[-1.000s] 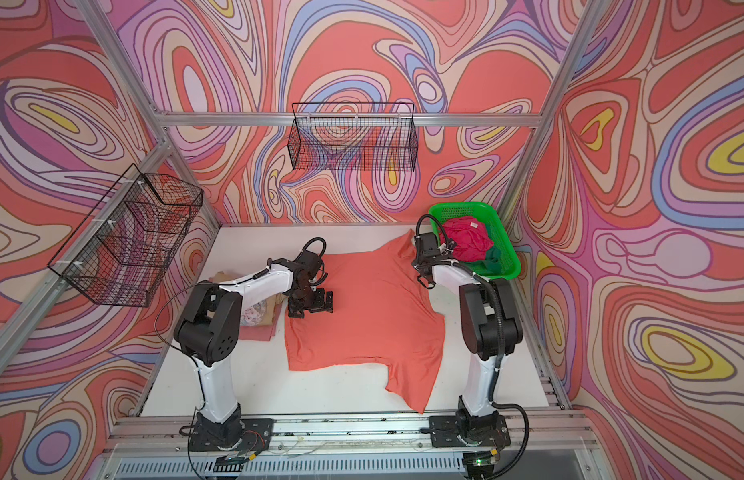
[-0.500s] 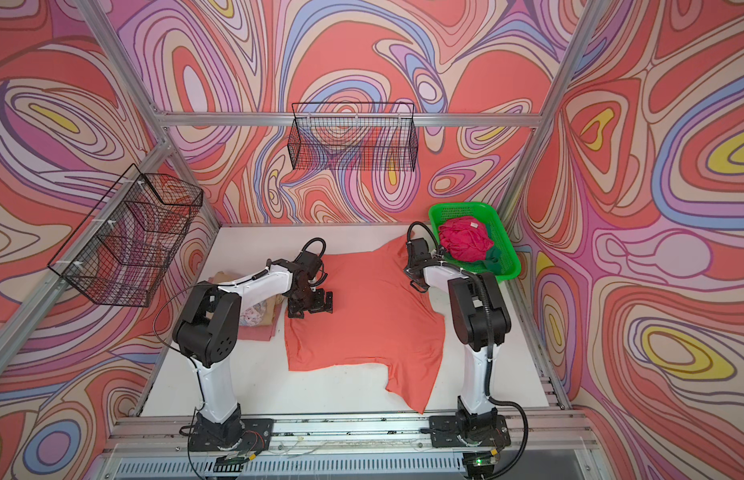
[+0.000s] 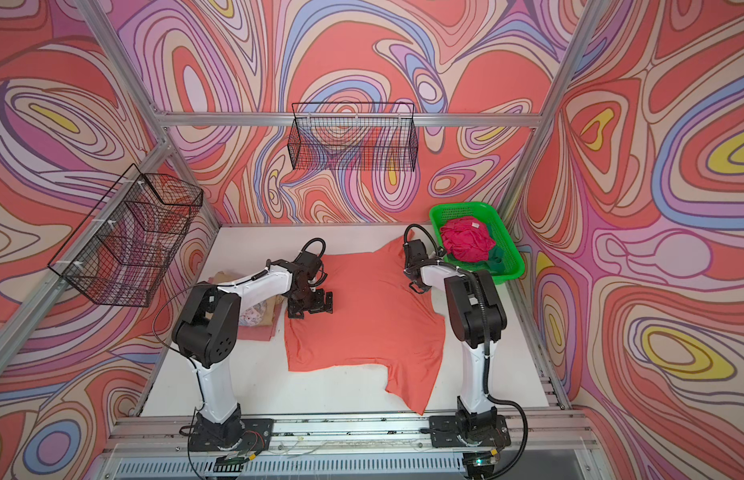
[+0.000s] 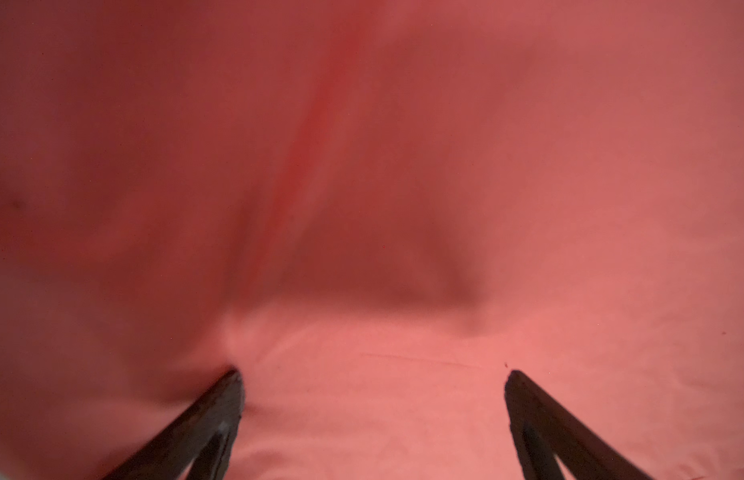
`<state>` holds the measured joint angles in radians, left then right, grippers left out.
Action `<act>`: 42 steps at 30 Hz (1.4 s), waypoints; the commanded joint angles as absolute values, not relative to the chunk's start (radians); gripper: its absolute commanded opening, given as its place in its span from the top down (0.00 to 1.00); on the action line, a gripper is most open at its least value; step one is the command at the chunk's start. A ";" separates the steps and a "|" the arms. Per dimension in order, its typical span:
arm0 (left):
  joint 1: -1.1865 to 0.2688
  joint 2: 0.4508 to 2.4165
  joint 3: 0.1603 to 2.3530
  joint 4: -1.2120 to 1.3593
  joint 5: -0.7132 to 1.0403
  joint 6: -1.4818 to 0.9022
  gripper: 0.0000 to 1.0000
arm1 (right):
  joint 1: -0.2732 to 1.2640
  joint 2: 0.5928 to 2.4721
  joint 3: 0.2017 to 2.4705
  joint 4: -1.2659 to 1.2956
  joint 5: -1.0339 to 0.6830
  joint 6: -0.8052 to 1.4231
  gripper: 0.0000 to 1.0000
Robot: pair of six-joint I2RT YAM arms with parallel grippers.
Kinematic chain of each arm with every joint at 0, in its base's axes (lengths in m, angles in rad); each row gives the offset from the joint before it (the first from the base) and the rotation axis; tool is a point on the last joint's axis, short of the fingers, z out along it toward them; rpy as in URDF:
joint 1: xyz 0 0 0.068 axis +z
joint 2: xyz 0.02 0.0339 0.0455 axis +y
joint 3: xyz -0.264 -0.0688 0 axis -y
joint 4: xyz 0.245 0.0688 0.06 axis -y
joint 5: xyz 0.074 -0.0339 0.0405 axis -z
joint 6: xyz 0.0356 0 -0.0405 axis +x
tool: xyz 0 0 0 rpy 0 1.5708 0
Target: Fold and stack the t-shirts
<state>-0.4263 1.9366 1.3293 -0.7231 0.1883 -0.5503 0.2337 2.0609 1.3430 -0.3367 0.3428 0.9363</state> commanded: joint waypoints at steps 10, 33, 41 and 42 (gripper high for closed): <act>-0.424 1.795 1.297 -0.671 0.251 -0.553 0.00 | 0.230 1.913 1.335 -0.421 0.318 0.930 0.75; -0.471 1.918 1.248 -0.699 0.293 -0.671 0.00 | 0.372 1.767 0.898 -0.359 0.223 0.939 0.73; -0.506 1.879 1.114 -0.690 0.311 -0.709 0.00 | 0.373 1.630 0.773 -0.419 0.265 0.930 0.73; -0.508 1.866 1.099 -0.691 0.316 -0.714 0.00 | 0.373 1.618 0.763 -0.420 0.258 0.927 0.73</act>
<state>-0.4965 1.8420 1.1870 -0.6231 0.2947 -0.6708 0.3710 1.6268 0.8093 -0.3130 0.2386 0.9215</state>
